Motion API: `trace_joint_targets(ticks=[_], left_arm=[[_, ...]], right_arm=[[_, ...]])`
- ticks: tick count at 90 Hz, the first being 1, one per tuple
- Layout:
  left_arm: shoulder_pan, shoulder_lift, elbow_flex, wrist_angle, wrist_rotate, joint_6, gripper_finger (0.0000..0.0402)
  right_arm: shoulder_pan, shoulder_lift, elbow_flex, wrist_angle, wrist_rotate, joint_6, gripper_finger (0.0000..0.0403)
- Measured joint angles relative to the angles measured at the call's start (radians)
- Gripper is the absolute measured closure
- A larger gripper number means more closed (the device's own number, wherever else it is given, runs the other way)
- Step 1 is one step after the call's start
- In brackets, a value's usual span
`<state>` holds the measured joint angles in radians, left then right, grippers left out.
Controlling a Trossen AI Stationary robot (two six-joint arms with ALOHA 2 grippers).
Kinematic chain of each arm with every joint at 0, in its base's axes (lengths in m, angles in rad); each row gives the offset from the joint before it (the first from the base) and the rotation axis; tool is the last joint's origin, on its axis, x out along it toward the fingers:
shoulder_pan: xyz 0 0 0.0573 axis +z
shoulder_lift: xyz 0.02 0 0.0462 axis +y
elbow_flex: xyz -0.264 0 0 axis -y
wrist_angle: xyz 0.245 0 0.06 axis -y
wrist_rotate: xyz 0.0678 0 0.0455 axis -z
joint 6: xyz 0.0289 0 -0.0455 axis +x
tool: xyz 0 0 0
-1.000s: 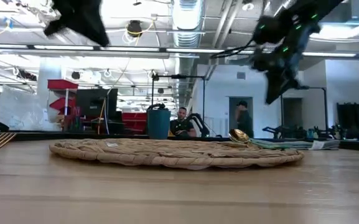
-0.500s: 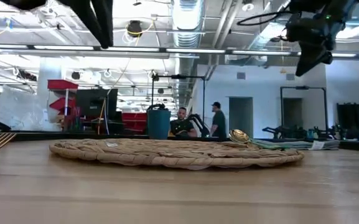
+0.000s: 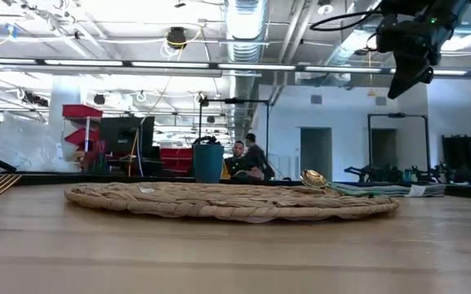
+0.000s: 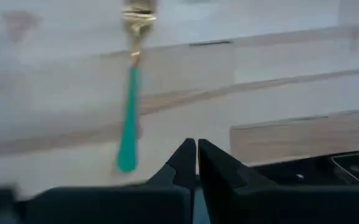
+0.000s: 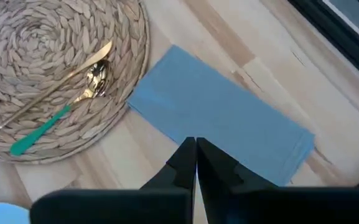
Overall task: Set table place
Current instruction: Move the green fork on the top left of the table
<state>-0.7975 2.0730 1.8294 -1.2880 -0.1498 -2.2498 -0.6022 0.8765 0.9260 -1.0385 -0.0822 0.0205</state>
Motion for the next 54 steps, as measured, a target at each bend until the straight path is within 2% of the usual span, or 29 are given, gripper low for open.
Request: trace_joint_targets(ticks=[9, 18, 39, 54], left_arm=[[0.002, 0.057, 0.0, -0.001, -0.006, -0.032, 0.0394], [0.013, 0.09, -0.002, -0.045, 0.041, -0.051, 0.0377], [0.053, 0.04, 0.0, -0.136, 0.045, -0.098, 0.0323], [0.048, 0.037, -0.045, -0.144, 0.089, -0.131, 0.0309]], right_arm=[[0.0, 0.0, 0.0, 0.0, -0.011, -0.036, 0.0403], [-0.002, 0.0, 0.0, -0.001, -0.064, -0.069, 0.0403], [-0.001, 0.0, 0.0, -0.016, -0.162, -0.084, 0.0403], [0.0, 0.0, 0.0, -0.037, -0.182, -0.123, 0.0403]])
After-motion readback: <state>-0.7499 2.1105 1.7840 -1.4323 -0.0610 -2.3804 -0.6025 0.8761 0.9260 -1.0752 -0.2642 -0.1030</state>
